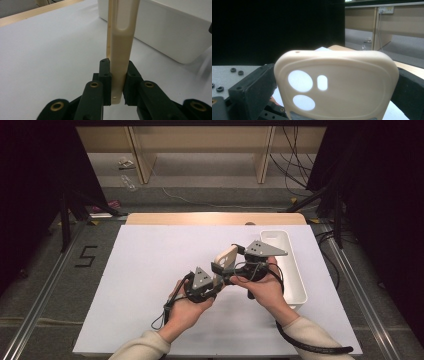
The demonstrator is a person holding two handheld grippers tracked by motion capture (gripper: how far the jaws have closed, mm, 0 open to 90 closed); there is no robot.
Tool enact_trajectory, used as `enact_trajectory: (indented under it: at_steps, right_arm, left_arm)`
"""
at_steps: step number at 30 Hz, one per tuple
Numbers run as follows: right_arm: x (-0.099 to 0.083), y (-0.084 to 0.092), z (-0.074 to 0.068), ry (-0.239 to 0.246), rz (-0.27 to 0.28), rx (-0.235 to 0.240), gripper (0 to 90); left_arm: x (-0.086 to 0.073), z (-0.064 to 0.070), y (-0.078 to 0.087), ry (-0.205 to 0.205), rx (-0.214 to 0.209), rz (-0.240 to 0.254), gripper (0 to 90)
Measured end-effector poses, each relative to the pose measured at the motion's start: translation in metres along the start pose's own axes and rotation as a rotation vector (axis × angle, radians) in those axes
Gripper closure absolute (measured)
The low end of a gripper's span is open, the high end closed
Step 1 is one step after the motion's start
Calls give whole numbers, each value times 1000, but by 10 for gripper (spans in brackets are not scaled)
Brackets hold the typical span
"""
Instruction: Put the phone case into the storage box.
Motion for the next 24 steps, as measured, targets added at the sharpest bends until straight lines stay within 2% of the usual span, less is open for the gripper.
enact_trajectory:
  at_steps: [5,24]
  right_arm:
    - [-2,0,1,-3,-4,-11,94]
    - [-1,0,1,6,2,-11,118]
  left_arm:
    - [0,0,0,1,-1,0,793]
    - [0,0,1,-3,-5,2,787]
Point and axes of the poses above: each handheld gripper's, and its own axes: y roughly backward along the jaws, x roughly out of its top, z roughly to its right, the point moved 7 cm from there along -y, roughly forward along the jaws, and after that the axes turned 15 degrees about -x, right-handed, at the moved point
